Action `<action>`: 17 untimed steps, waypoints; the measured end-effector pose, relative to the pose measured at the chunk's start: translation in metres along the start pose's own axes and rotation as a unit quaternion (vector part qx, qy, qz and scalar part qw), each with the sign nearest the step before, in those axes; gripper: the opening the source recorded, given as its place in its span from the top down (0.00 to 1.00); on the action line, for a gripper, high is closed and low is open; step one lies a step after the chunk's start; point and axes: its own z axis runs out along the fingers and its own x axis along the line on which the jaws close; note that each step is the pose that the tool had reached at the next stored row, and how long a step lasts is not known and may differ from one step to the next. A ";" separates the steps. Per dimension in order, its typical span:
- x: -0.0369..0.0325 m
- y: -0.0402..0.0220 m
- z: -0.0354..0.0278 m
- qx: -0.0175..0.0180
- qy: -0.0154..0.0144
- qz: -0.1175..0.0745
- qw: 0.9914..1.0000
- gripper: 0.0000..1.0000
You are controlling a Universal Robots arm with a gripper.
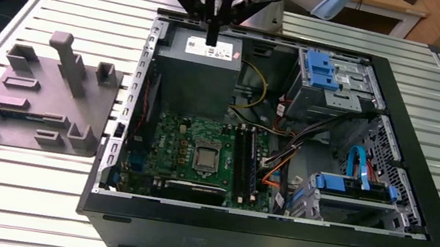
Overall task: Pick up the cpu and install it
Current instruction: 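Install the first cpu locking lever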
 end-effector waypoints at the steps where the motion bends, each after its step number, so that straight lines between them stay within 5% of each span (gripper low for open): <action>1: 0.0000 -0.0018 0.0002 0.001 0.000 0.000 1.000 0.89; 4: -0.0024 -0.0058 0.0020 0.003 0.000 0.000 1.000 0.89; 10: -0.0260 -0.0080 0.0084 0.003 0.001 -0.001 1.000 0.89; 14: -0.0271 -0.0081 0.0123 0.003 0.002 -0.030 1.000 0.89; 17: -0.0271 -0.0082 0.0155 0.002 0.002 -0.058 0.998 0.89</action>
